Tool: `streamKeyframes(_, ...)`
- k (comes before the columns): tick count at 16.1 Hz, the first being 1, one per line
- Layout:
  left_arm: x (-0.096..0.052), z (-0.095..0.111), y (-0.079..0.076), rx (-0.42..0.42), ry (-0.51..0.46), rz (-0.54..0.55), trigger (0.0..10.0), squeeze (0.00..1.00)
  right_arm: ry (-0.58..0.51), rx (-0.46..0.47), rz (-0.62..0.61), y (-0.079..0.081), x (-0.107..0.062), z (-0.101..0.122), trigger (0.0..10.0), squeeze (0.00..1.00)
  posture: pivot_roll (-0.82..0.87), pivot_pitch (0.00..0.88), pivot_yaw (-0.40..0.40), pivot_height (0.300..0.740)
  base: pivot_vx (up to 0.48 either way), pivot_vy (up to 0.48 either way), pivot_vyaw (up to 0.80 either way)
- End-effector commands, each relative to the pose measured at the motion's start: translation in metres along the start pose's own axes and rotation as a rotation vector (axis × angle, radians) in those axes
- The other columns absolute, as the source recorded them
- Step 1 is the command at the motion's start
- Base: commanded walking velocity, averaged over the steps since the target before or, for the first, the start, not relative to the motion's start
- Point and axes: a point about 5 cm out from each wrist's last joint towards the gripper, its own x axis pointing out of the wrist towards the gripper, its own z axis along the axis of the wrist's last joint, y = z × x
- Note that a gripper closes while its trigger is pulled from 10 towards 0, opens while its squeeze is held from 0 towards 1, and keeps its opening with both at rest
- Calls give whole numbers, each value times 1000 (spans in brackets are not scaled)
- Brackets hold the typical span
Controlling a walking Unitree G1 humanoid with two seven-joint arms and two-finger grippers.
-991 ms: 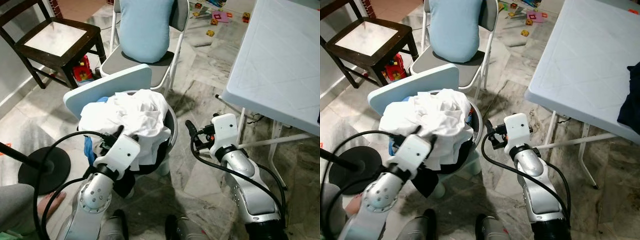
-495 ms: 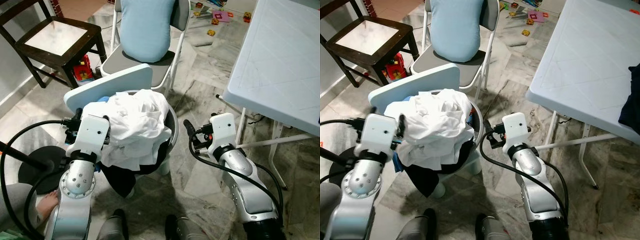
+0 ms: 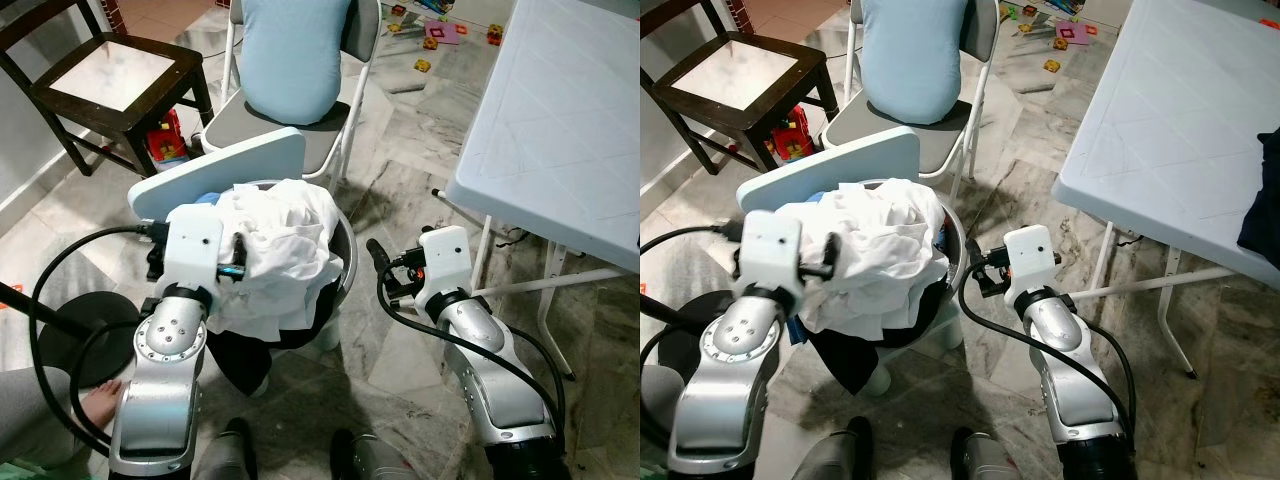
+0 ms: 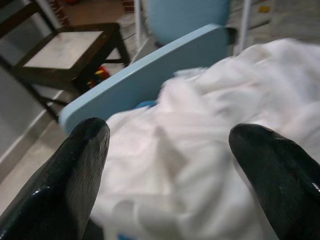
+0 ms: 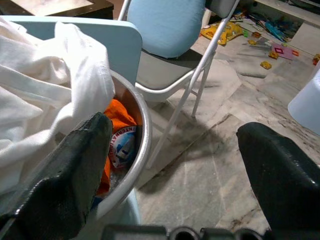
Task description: Hang hanger
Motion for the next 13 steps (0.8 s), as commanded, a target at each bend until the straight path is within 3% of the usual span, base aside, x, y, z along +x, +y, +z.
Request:
streamKeyframes(1,-2,4,-2,6,-9,-18,10000,1000,16,-3,3,0,-2,-5,10000,0,41,250,-86,740,0,0,0)
streamKeyframes(2,-2,5,-4,9,-4,-38,10000,0,16,-3,4,0,-2,-5,10000,0,41,250,-86,740,0,0,0)
streamKeyframes(6,-5,-4,-9,-25,73,-57,10000,0,16,-6,5,0,-2,-5,10000,0,36,250,-86,740,0,0,0)
streamKeyframes(7,-9,-8,-11,-64,103,-71,2941,0,20,-7,4,-1,-3,-6,10000,0,36,254,-88,740,0,0,0)
streamKeyframes(8,-9,-9,-12,-72,107,-80,2941,0,22,-7,4,-1,-3,-6,10000,0,36,254,-88,740,0,0,0)
streamKeyframes(9,-11,-14,-16,-100,129,-101,0,0,24,-7,5,0,-3,-7,10000,0,36,255,-89,740,0,0,0)
streamKeyframes(13,-16,-27,-17,-113,173,-96,0,0,23,-8,4,-1,-3,-6,10000,0,33,255,-89,740,0,0,0)
